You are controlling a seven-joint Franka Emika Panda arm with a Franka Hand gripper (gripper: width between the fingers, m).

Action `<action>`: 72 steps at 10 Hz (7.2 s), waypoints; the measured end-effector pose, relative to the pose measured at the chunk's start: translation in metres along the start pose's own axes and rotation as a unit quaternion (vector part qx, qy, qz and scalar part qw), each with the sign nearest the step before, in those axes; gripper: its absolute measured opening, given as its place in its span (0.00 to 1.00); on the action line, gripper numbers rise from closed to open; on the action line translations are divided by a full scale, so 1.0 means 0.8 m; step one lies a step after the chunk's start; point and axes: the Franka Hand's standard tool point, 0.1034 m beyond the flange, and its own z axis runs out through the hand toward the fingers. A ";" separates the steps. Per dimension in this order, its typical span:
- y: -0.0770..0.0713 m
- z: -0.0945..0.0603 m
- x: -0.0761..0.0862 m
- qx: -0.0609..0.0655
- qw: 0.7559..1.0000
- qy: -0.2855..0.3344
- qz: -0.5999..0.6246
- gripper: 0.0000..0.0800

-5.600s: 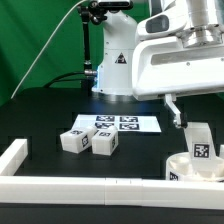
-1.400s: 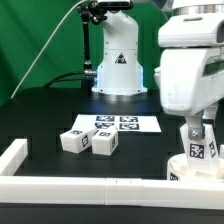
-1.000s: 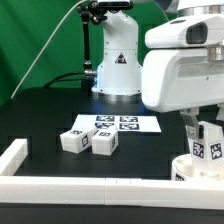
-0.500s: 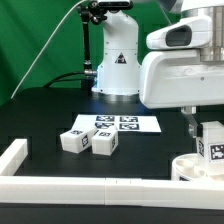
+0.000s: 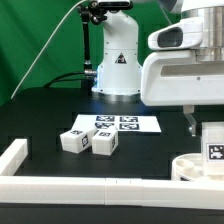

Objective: Assemble stool

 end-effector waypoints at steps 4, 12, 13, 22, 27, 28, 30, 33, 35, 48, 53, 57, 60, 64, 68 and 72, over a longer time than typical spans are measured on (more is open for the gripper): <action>-0.013 0.002 -0.007 0.027 0.969 -0.019 0.245 0.43; -0.023 0.005 -0.011 0.044 0.830 -0.053 0.553 0.43; -0.024 0.005 -0.010 0.045 0.819 -0.056 0.570 0.43; -0.047 -0.010 -0.014 0.052 0.895 -0.065 0.438 0.81; -0.046 -0.008 -0.016 0.033 0.983 -0.035 0.176 0.81; -0.045 -0.009 -0.014 0.031 0.995 -0.028 0.095 0.81; -0.046 -0.011 -0.014 0.030 0.999 -0.023 0.004 0.81; -0.044 -0.010 -0.014 0.031 0.995 -0.021 -0.097 0.81; -0.044 -0.008 -0.012 0.027 0.981 -0.007 -0.190 0.81; -0.035 0.003 -0.012 -0.014 0.724 0.004 -0.690 0.81; -0.026 0.009 -0.009 -0.027 0.636 -0.006 -0.771 0.81; -0.025 0.009 -0.009 -0.027 0.641 -0.007 -0.767 0.42; -0.023 0.009 -0.009 -0.025 0.687 -0.006 -0.727 0.42; -0.016 0.009 -0.007 -0.014 0.831 0.000 -0.556 0.43; -0.016 0.010 -0.007 -0.014 0.894 0.002 -0.448 0.43; -0.017 0.011 -0.008 -0.009 0.959 0.015 -0.284 0.43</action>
Offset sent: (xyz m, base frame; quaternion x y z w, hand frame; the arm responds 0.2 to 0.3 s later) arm -0.0094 0.0080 -0.0029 0.0251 -0.0430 0.3098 0.9495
